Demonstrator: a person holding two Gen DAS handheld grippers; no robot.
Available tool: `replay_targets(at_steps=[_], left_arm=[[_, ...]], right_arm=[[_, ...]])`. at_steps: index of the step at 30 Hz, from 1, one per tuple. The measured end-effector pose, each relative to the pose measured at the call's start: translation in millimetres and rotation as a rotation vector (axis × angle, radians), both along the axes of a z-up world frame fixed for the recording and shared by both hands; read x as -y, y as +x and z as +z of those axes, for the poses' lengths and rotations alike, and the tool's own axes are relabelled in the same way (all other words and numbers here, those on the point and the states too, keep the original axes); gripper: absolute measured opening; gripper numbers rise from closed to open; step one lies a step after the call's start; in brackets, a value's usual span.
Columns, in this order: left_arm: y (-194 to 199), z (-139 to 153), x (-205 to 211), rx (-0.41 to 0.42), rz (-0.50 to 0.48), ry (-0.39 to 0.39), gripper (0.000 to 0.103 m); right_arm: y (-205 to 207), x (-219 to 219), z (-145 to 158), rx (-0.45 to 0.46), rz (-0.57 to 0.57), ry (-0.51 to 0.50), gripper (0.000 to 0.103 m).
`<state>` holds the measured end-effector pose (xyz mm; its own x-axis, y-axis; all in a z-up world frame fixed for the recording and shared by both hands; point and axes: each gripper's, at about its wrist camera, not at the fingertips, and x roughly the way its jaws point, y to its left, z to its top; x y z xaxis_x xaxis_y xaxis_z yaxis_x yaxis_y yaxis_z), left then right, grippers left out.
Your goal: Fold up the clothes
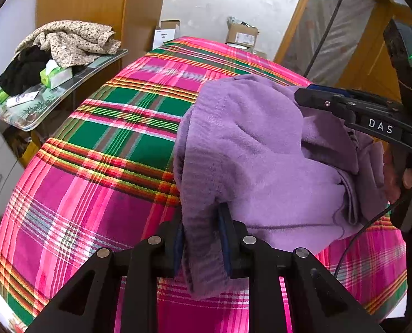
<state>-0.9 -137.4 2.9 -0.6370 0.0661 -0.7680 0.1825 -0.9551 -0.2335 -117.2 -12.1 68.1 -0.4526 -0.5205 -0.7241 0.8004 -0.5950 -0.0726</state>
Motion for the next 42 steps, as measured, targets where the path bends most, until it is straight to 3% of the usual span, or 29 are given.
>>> replay_targets(at_steps=[9,13,19,24,25,28,33,39,41,42], left_arm=[[0,0,0,0.002,-0.001,0.0,0.022],[1,0,0,0.002,-0.002,0.003,0.022],[0,0,-1,0.0,-0.002,0.002,0.022],[-1,0,-1,0.001,-0.003,0.003,0.022],[-1,1,-1,0.001,-0.003,0.003,0.022],[-1,0,-1,0.0,-0.003,0.004,0.022],[0,1,0,-0.001,-0.003,0.006,0.022],[0,0,-1,-0.002,0.001,0.002,0.022],[1,0,-1,-0.002,0.001,0.004,0.022],[1,0,-1,-0.002,0.001,0.003,0.022]], right_arm=[[-5,-9,6,-0.009,-0.018,-0.011,0.035],[-25,-34,9,-0.004,-0.103,-0.028,0.035],[-67,-71,-9,0.126,-0.285,-0.026,0.036],[-76,-71,-28,0.214,-0.286,-0.004,0.043],[-75,-68,-31,0.216,-0.272,0.008,0.041],[-70,-68,-29,0.187,-0.248,-0.001,0.002],[-66,-84,-17,0.124,-0.256,-0.027,0.001],[-81,-129,-3,0.128,-0.402,-0.133,0.002],[-84,-141,-1,0.142,-0.438,-0.17,0.003],[-86,-144,-2,0.162,-0.445,-0.181,0.011]])
